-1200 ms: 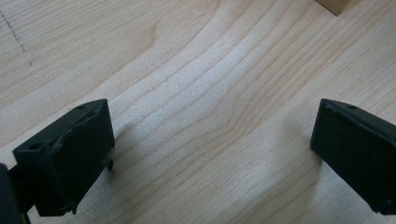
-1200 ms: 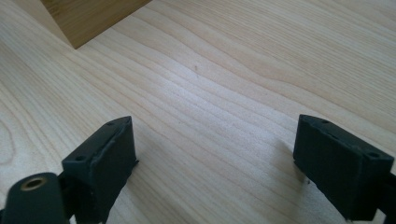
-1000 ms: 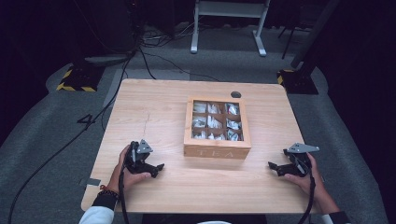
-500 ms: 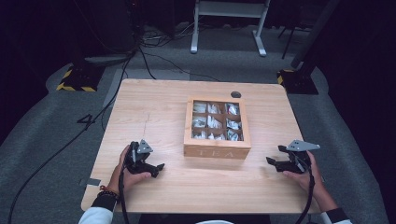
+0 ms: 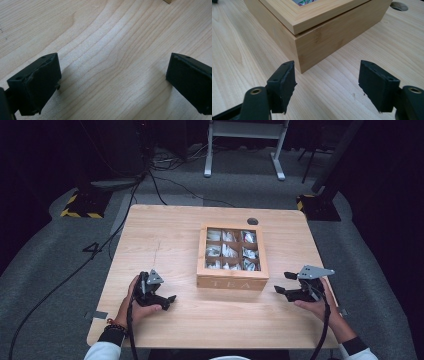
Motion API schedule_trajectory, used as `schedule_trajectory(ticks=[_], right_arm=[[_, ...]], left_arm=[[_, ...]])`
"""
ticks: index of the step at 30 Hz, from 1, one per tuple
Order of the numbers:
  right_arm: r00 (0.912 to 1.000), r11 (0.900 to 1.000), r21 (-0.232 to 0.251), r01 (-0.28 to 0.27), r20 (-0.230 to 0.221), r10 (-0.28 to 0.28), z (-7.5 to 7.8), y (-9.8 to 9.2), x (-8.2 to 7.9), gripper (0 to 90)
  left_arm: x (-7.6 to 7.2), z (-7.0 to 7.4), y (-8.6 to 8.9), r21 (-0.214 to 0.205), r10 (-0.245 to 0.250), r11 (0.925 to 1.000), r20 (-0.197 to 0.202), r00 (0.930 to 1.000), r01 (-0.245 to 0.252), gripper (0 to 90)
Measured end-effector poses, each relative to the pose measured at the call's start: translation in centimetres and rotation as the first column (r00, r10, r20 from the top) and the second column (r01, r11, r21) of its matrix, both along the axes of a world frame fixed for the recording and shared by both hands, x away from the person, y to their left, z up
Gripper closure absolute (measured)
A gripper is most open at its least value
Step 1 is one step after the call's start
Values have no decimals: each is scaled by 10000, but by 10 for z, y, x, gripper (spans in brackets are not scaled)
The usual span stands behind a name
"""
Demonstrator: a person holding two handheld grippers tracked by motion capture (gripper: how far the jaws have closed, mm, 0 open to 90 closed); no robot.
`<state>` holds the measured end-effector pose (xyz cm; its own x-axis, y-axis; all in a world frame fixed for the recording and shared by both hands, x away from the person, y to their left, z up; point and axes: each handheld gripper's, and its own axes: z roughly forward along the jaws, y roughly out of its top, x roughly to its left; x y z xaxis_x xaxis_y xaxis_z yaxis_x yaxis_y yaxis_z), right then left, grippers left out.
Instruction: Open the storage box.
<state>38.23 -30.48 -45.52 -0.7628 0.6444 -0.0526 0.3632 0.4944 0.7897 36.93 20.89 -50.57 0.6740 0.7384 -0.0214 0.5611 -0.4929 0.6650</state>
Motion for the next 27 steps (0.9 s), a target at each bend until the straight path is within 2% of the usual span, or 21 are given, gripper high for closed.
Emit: schedule_trajectory(ticks=[5, 6, 11, 19, 22, 25, 27], right_arm=[[9997, 9996, 104, -252, 44, 252, 5, 7, 2, 325], [9995, 9992, 249, -328, 24, 328, 7, 10, 3, 349], [9988, 9984, 278, -493, 94, 490, 11, 16, 5, 376], [9991, 9991, 83, -425, 43, 425, 9, 24, 10, 428], [9987, 9988, 55, -491, -108, 491, 7, 27, 13, 435], [9981, 9982, 60, -596, -136, 596, 5, 29, 14, 436], [9982, 9978, 288, -593, -119, 596, 6, 31, 14, 466]], left_arm=[[0, 0, 0, 2, -1, 10000, -1, 10000, 1, 2], [0, 0, 0, 2, -2, 10000, 0, 10000, 2, 2], [0, 0, 0, 2, -2, 10000, -1, 10000, 2, 2], [0, 0, 0, 5, -7, 10000, 2, 10000, 7, 2], [0, 0, 0, 5, -7, 10000, 2, 10000, 7, 2], [0, 0, 0, -2, 0, 10000, 1, 10000, 0, 2], [0, 0, 0, 11, -11, 10000, 4, 10000, 11, 2]])
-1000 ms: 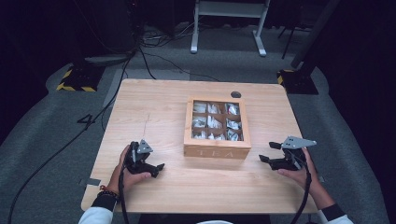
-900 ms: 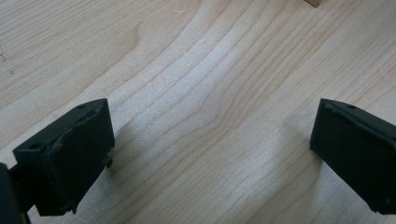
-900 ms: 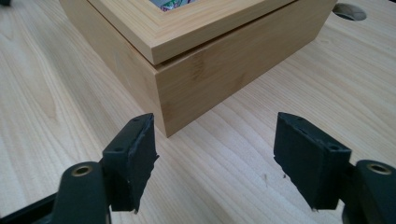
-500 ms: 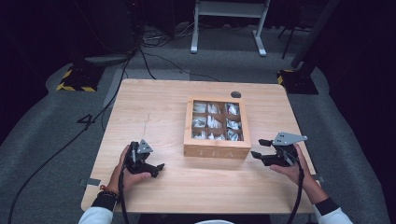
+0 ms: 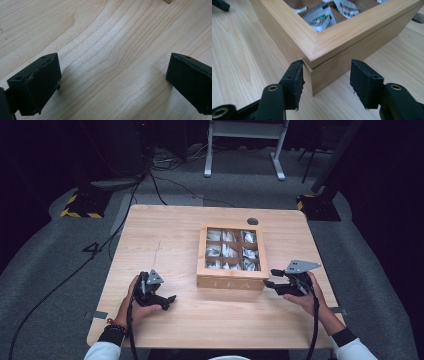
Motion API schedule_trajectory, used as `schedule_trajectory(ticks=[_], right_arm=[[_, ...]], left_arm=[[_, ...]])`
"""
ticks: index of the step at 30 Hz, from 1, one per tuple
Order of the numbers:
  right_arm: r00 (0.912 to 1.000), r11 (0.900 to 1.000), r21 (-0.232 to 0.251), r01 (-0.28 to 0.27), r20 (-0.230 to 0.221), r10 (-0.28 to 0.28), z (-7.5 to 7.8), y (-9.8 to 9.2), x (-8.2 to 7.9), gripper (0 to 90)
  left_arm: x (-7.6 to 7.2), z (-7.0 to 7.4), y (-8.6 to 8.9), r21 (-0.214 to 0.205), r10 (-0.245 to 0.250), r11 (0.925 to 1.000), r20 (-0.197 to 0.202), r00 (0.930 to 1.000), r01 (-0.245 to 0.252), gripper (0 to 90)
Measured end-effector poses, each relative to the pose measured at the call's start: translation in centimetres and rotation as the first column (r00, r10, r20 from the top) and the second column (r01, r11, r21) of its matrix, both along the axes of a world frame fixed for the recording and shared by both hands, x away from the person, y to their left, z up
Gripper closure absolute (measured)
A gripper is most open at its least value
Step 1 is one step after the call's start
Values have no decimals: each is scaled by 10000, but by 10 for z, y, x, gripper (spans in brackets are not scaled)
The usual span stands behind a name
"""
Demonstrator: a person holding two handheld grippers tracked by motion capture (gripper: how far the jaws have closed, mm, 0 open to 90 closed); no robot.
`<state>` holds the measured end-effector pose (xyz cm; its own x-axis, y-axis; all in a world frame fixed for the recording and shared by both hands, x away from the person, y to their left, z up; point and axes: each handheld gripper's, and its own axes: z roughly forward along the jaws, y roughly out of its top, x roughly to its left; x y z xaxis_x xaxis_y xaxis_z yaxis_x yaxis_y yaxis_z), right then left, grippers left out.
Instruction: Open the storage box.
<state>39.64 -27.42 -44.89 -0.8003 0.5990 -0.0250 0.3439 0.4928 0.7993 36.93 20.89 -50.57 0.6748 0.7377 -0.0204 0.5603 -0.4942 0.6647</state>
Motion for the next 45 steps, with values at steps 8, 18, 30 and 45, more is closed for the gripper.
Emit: schedule_trajectory(ticks=[8, 18, 30, 45], right_arm=[[10000, 10000, 56, -8, 85, 7, 2, 5, -1, 501], [9993, 9998, 173, 53, 372, -60, 10, 8, -2, 482], [9968, 9985, 519, 163, 774, -203, 23, 8, -3, 461], [9943, 9948, 943, 382, 960, -473, 32, 8, -3, 462]], left_arm=[[0, 0, 0, -6, 6, 10000, 0, 10000, -6, 2], [0, 0, 0, 54, 26, 10000, 23, 10000, -26, 3], [0, 0, 0, 33, 36, 10000, 9, 10000, -36, 4], [11, 34, -24, -417, -532, 9975, 1038, 9932, 577, 175]])
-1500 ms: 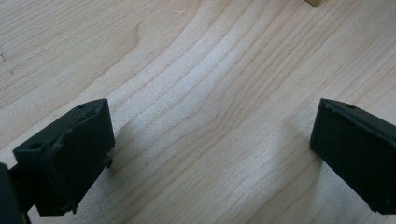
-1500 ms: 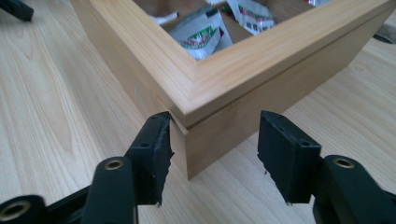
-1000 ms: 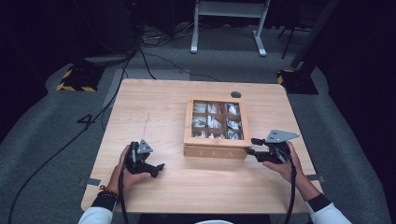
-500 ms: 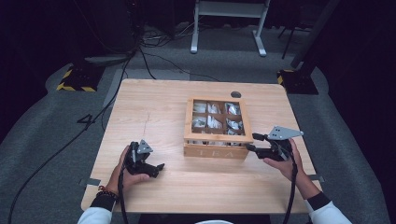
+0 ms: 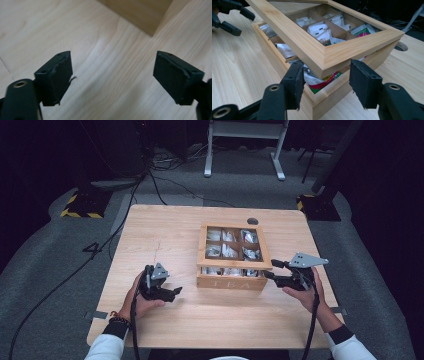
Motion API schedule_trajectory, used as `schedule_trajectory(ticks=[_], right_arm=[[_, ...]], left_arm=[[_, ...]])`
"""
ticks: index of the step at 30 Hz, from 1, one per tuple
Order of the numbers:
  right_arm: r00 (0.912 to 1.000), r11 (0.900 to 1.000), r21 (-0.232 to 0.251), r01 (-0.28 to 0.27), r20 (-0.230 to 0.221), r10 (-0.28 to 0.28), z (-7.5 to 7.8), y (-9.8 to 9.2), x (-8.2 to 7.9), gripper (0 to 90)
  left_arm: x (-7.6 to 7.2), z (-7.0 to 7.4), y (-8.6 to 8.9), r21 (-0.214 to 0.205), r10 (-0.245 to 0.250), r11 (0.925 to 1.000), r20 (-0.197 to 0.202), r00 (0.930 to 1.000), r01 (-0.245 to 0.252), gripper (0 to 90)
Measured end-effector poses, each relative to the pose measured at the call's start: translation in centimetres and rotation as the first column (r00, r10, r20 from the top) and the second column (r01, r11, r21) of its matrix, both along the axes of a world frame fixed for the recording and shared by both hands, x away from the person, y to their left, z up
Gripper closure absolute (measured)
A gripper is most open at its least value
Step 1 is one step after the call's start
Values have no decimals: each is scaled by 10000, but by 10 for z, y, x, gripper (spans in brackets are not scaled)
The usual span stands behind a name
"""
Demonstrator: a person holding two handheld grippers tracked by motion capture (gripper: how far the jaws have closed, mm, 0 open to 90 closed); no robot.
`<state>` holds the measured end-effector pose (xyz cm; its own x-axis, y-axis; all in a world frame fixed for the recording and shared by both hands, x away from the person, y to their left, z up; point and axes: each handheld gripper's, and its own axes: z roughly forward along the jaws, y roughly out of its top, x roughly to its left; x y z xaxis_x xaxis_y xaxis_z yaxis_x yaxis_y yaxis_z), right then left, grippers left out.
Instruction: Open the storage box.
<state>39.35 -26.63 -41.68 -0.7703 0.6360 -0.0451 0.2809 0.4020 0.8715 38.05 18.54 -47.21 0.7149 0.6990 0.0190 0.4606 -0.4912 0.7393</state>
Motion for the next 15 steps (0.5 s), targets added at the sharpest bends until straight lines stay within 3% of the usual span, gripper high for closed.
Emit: schedule_trajectory(ticks=[1, 5, 8, 11, 15], right_arm=[[10000, 10000, 61, 17, 6, -17, 1, 0, 0, 461], [10000, 9999, 116, 35, 23, -35, 3, 0, 1, 461], [10000, 9998, 186, 15, -17, -15, 3, -1, 1, 459], [10000, 9998, 203, 57, 54, -58, 5, 0, 2, 454], [9999, 9994, 310, 126, 88, -129, 8, 0, 3, 448]], left_arm=[[2, 10, -7, -46, -121, 9999, 341, 9993, 123, 173], [6, 24, -20, -157, -268, 9995, 685, 9973, 279, 173], [11, 35, -33, -41, -449, 9989, 1187, 9919, 457, 181], [16, 44, -45, 62, -609, 9981, 1548, 9861, 607, 196], [20, 60, -57, 131, -823, 9966, 2238, 9712, 814, 209]])
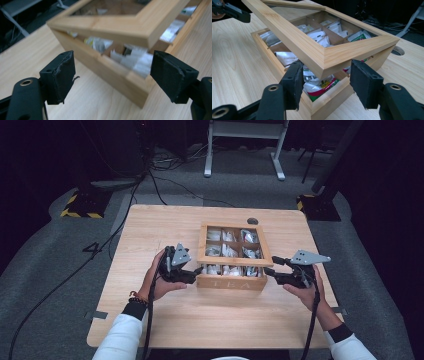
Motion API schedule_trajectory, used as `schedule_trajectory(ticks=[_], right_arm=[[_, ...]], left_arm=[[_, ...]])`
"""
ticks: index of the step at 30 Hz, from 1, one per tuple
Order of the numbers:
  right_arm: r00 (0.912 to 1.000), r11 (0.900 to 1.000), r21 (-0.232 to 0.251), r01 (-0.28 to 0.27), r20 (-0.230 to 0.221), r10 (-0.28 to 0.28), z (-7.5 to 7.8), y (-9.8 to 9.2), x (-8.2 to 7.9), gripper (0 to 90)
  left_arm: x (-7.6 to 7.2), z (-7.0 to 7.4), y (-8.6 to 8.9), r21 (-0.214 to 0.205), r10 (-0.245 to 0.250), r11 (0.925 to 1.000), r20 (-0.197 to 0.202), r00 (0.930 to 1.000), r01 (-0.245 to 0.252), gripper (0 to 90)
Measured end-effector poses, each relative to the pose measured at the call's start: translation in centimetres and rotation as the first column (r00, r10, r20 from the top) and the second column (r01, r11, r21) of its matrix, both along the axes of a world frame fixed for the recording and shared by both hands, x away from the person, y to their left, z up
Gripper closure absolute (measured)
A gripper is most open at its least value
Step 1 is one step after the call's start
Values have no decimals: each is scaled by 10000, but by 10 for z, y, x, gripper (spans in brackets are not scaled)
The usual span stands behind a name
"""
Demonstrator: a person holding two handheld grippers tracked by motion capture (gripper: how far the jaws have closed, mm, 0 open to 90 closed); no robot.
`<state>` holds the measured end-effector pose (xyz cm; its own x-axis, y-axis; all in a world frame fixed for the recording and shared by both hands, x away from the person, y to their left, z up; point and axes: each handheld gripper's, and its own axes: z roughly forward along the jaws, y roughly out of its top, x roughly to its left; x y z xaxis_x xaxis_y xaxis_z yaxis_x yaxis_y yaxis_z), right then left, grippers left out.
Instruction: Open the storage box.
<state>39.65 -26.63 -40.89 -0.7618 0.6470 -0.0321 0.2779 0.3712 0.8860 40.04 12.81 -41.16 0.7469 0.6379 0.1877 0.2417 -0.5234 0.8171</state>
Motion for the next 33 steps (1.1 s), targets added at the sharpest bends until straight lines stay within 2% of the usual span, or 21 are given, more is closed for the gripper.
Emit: schedule_trajectory(ticks=[1, 4, 11, 15, 20, 22, 26, 29, 33], right_arm=[[10000, 10000, 24, 22, 6, -22, 1, 0, 0, 446], [9999, 9999, 72, 108, 86, -109, 3, 1, 2, 437], [9996, 9992, 361, 190, 206, -197, 9, 1, 5, 435], [9995, 9984, 513, 225, 198, -235, 11, 0, 6, 443], [9995, 9979, 591, 245, 206, -258, 13, -4, 7, 432], [9993, 9976, 639, 277, 213, -291, 14, -8, 6, 421], [9992, 9982, 485, 340, 191, -350, 14, -22, 3, 396], [9969, 9970, -302, 716, 355, -705, 7, -35, 2, 386], [9948, 9945, -361, 983, -235, -992, -11, -54, 3, 384]], left_arm=[[0, 3, -1, 89, -68, 9999, 184, 9998, 66, 222], [2, 12, -4, -76, -174, 9998, 375, 9991, 177, 260], [7, 23, -15, 326, -593, 9979, 864, 9945, 566, 253], [10, 27, -19, 344, -871, 9959, 910, 9920, 842, 272], [14, 32, -22, 514, -1133, 9927, 989, 9886, 1087, 344], [16, 37, -21, 349, -1173, 9928, 925, 9888, 1145, 362], [20, 45, -21, 174, -1233, 9924, 1111, 9861, 1222, 425], [25, 51, -21, 67, -1315, 9913, 1106, 9851, 1316, 458], [31, 58, -23, 18, -1370, 9905, 1210, 9832, 1378, 484]])
